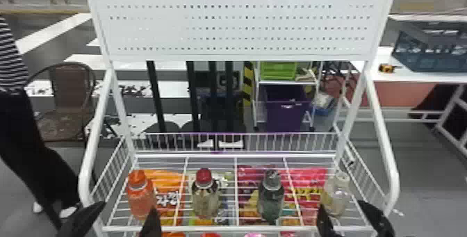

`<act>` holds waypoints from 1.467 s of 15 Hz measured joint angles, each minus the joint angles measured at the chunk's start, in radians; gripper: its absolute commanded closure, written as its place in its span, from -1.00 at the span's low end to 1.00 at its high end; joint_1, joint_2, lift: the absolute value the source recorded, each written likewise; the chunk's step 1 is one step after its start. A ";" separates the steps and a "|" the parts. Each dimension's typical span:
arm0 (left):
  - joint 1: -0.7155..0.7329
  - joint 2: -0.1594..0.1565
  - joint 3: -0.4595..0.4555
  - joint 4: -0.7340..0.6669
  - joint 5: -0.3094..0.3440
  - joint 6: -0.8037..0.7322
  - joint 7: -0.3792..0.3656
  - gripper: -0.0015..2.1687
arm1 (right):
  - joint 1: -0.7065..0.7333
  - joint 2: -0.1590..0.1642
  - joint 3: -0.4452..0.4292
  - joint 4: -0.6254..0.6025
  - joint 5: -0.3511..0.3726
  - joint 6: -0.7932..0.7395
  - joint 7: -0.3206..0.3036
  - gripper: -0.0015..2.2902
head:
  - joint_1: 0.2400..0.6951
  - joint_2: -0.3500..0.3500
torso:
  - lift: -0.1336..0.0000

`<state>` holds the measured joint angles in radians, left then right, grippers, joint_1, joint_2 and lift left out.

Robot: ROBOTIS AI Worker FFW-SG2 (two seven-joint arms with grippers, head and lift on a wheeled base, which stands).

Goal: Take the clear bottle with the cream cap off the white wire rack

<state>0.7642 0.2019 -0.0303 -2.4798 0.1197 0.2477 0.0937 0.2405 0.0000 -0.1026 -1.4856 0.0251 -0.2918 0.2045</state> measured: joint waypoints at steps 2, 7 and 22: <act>0.003 0.003 0.000 -0.002 -0.001 0.000 0.000 -0.87 | -0.038 0.000 0.003 0.033 0.010 0.015 -0.006 -0.92 | 0.14 0.00 | 1.00; 0.008 0.007 0.001 -0.004 0.000 -0.003 0.000 -0.87 | -0.115 0.000 0.003 0.078 0.034 0.095 -0.007 -0.34 | 0.14 0.00 | 1.00; 0.021 0.007 0.000 -0.021 0.000 -0.026 0.000 -0.87 | 0.428 -0.009 -0.068 -0.704 -0.163 0.320 0.125 0.23 | 0.14 0.00 | 1.00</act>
<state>0.7851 0.2090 -0.0304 -2.5007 0.1196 0.2213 0.0940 0.6688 -0.0093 -0.1708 -2.1893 -0.1382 0.0285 0.3292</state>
